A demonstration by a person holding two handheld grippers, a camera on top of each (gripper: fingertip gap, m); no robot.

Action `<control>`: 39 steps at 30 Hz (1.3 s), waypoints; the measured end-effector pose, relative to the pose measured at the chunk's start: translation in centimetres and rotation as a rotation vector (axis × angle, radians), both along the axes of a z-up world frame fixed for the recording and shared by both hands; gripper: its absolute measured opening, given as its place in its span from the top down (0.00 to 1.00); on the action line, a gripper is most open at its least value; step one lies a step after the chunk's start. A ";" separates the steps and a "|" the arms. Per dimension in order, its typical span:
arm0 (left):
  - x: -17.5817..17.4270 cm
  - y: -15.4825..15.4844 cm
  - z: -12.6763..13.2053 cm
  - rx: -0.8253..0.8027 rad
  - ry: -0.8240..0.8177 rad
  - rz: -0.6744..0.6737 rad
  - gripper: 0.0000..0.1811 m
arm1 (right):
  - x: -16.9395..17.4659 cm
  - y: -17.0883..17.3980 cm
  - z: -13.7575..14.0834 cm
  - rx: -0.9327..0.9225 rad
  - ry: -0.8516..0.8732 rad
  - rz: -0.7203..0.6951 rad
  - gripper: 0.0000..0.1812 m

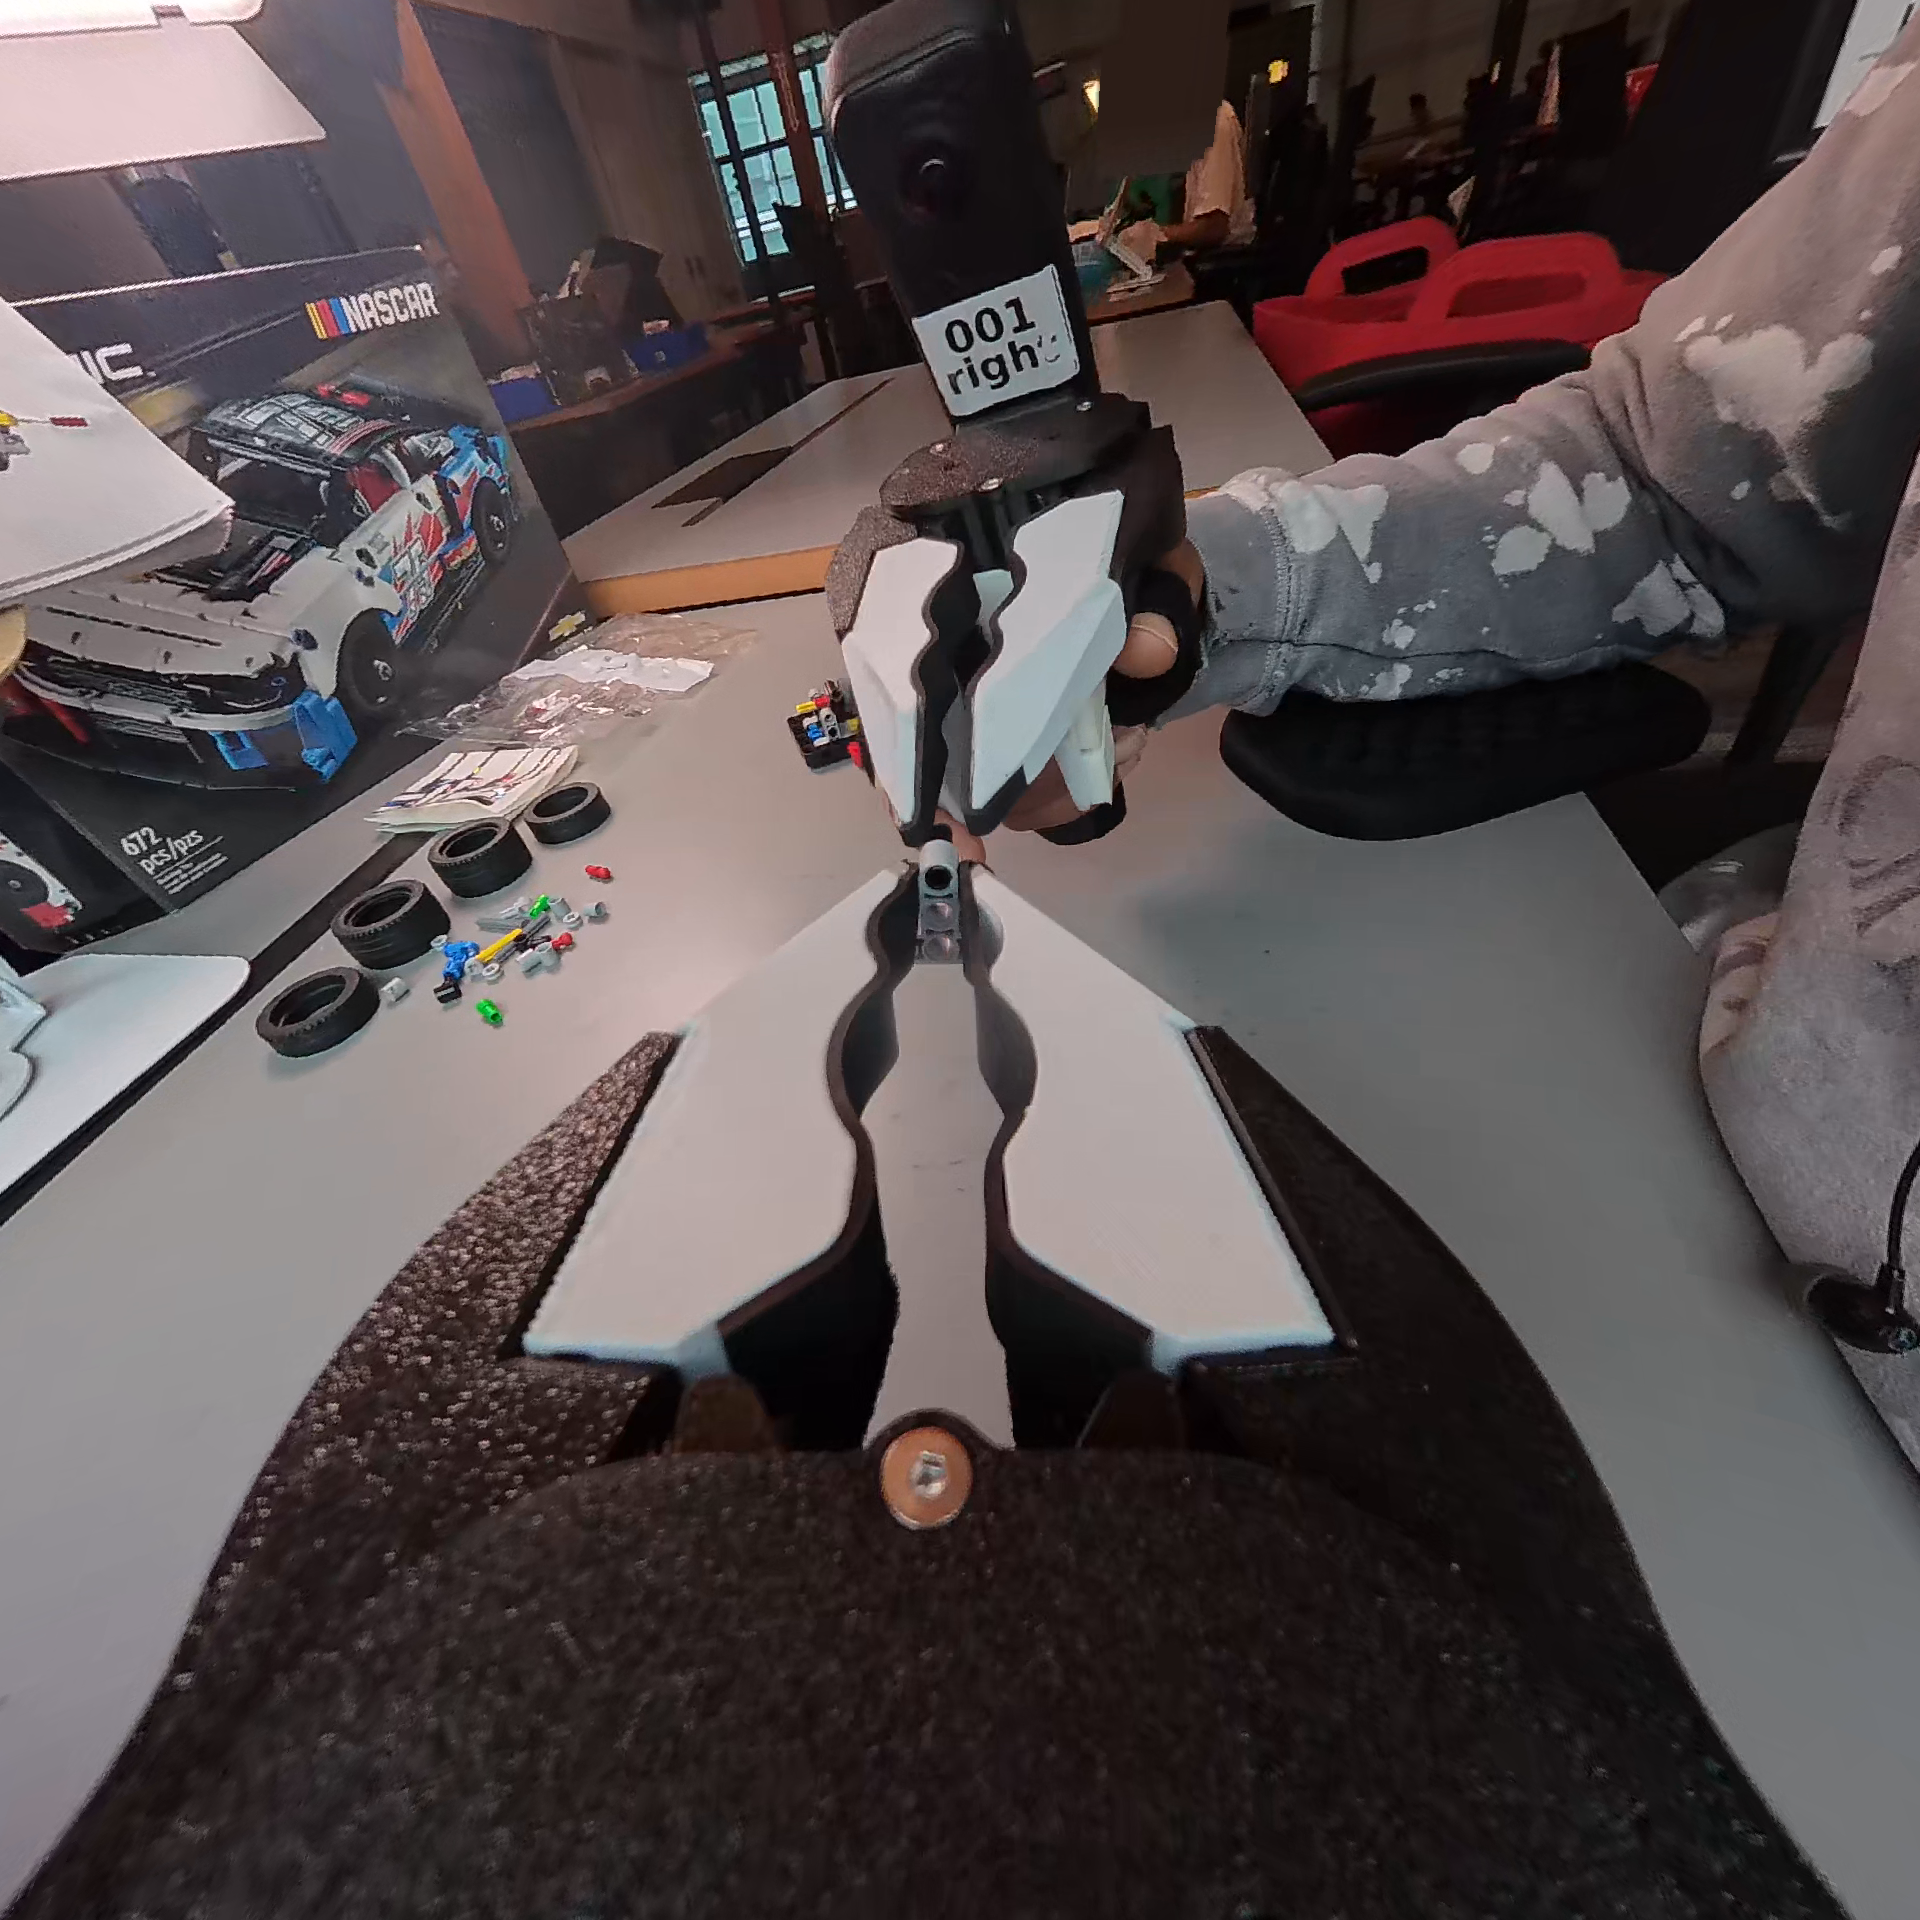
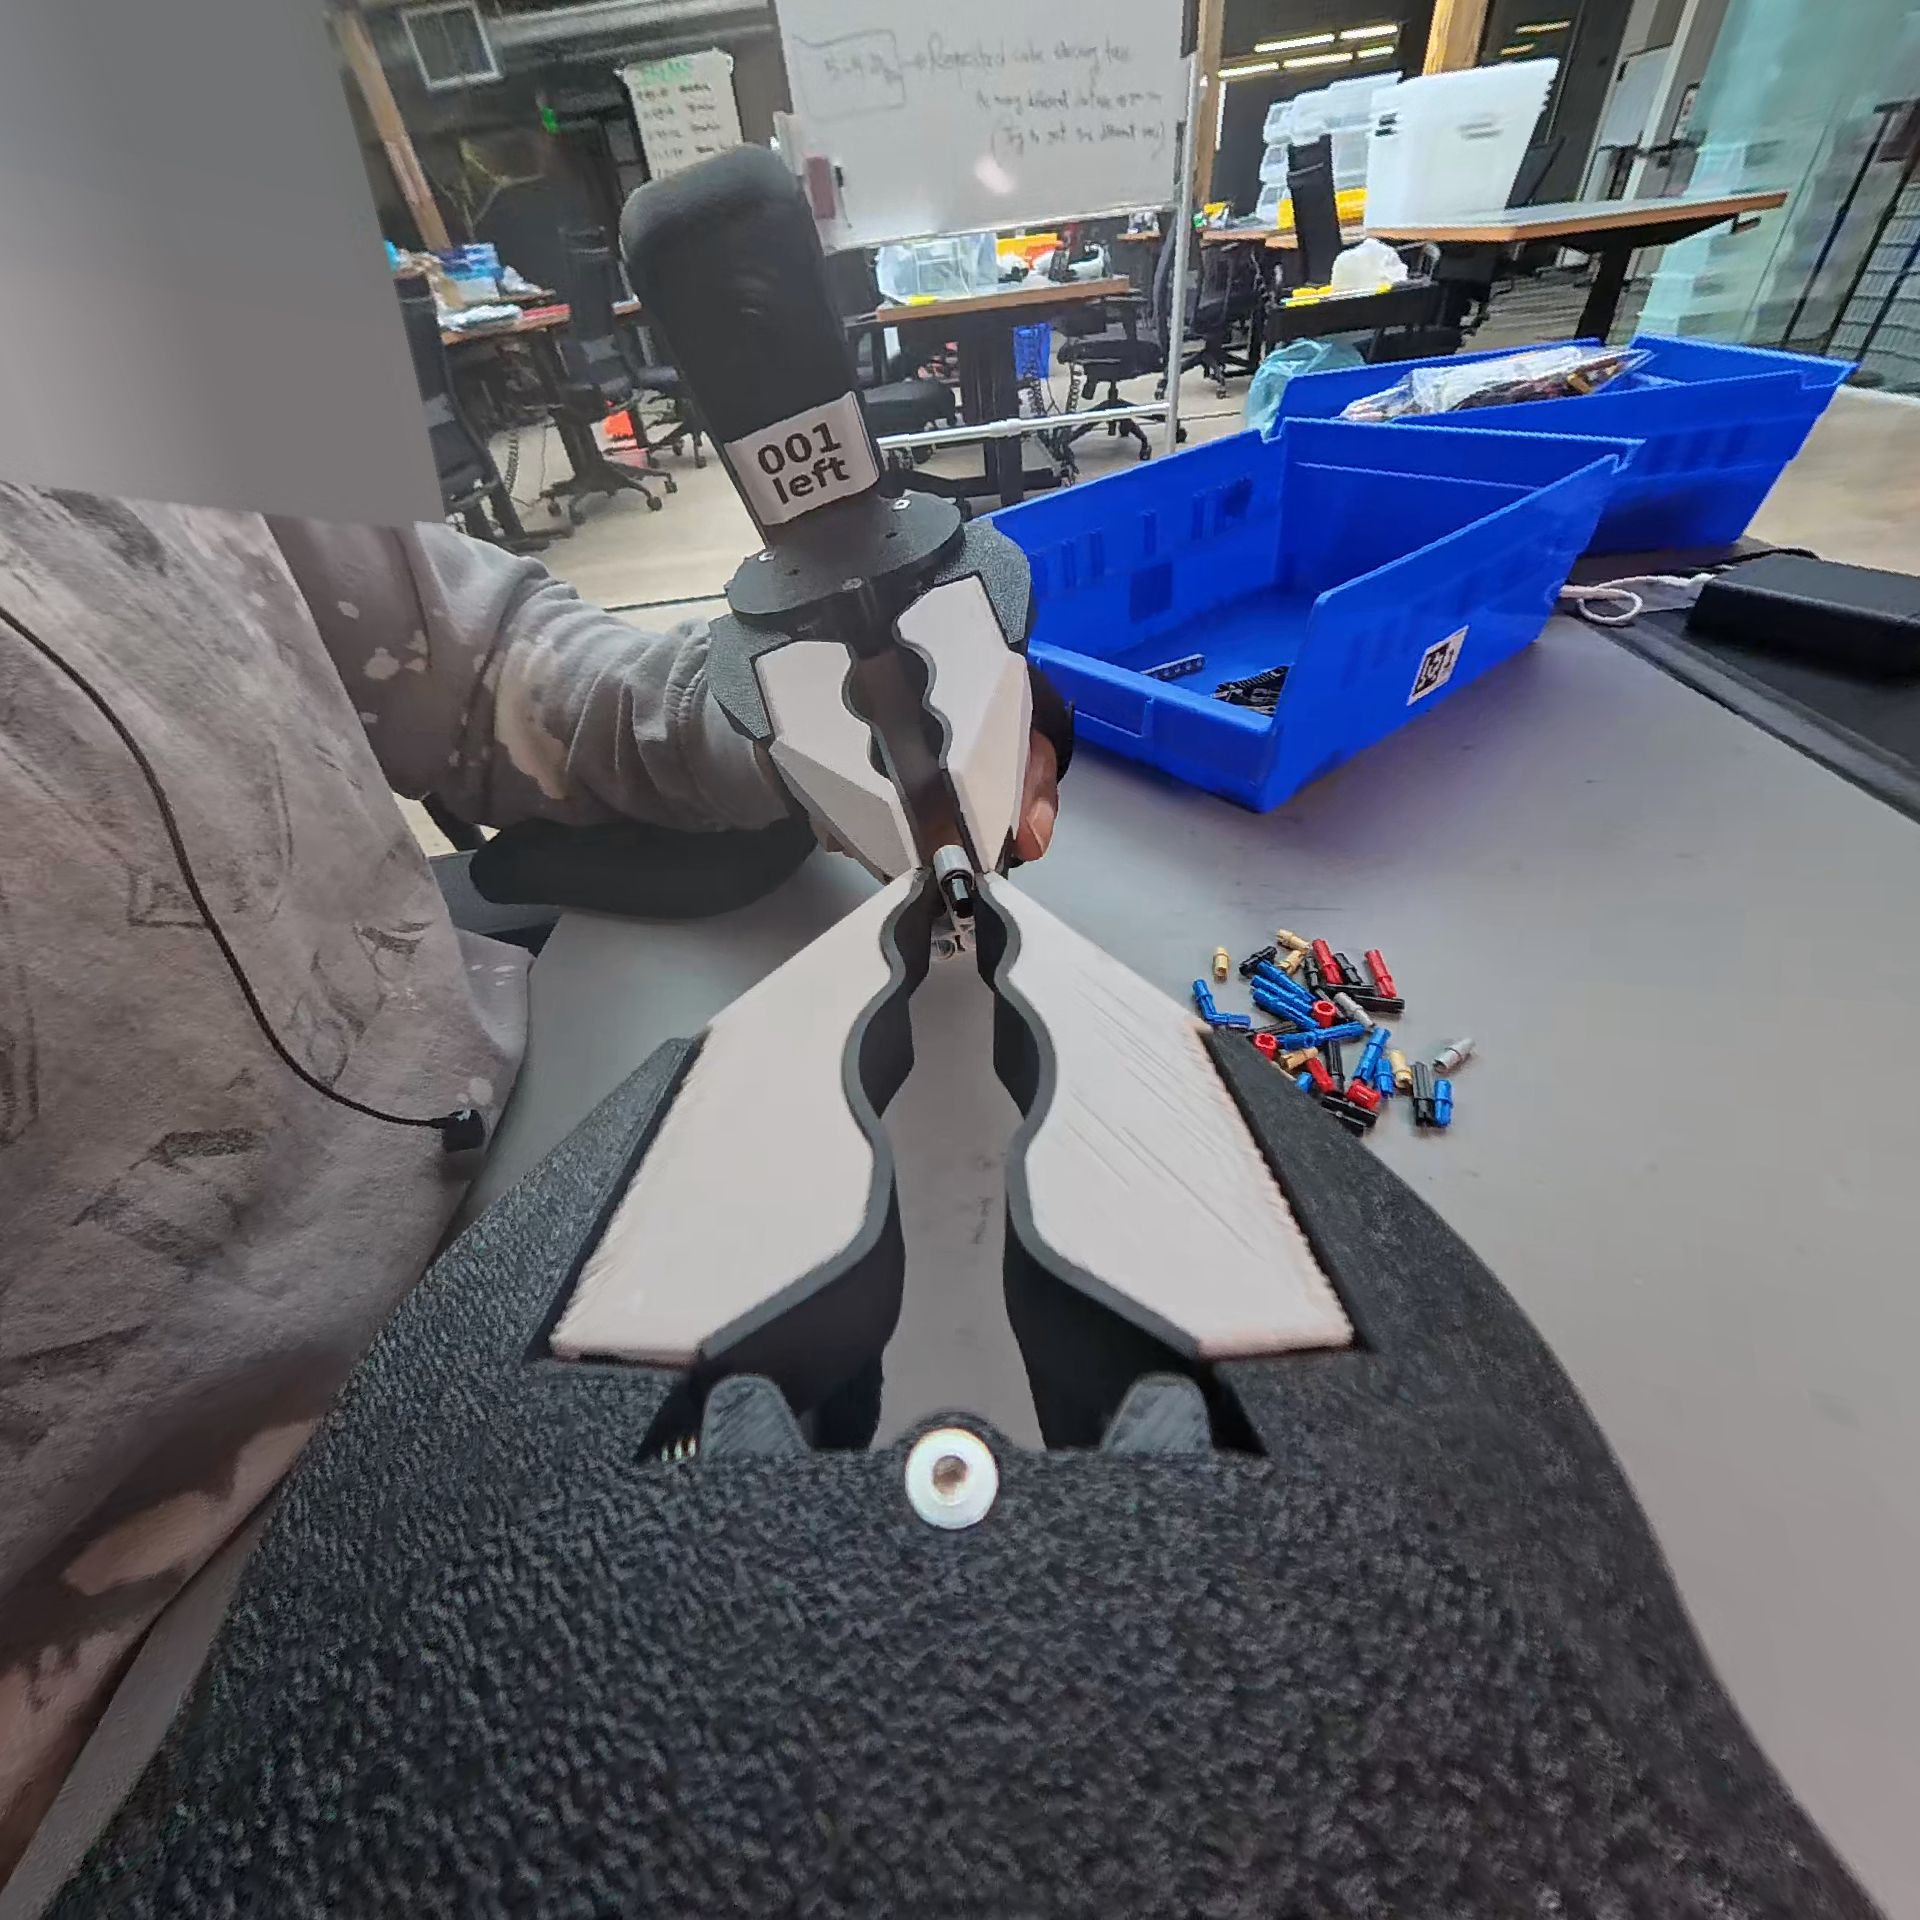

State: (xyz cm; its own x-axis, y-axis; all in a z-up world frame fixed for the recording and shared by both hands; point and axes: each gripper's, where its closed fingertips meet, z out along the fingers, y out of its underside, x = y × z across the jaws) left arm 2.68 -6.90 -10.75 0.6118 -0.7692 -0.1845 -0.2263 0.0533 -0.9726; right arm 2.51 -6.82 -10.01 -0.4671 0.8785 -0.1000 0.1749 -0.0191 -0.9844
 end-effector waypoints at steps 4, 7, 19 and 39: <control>0.4 -0.4 0.3 -0.001 -0.017 -0.033 0.96 | 0.1 -0.2 -0.2 0.032 -0.004 0.011 0.96; 0.5 -0.5 0.2 -0.009 -0.028 -0.050 0.96 | 0.2 -0.3 -0.3 0.038 -0.003 0.023 0.96; 0.9 -1.5 0.2 -0.076 -0.056 -0.130 0.96 | 0.5 -1.5 -0.3 0.032 0.039 0.096 0.98; -3.0 1.0 0.0 -0.177 -0.166 0.038 0.96 | -1.1 25.8 -9.1 0.475 -0.482 -0.858 0.98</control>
State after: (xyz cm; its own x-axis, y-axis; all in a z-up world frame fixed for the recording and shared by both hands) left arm -0.33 -5.92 -10.79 0.6520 -0.7561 0.0563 -0.0611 -0.1264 -0.9901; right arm 1.46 18.99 -19.11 0.3169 0.8902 0.3274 0.6536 0.0451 -0.7555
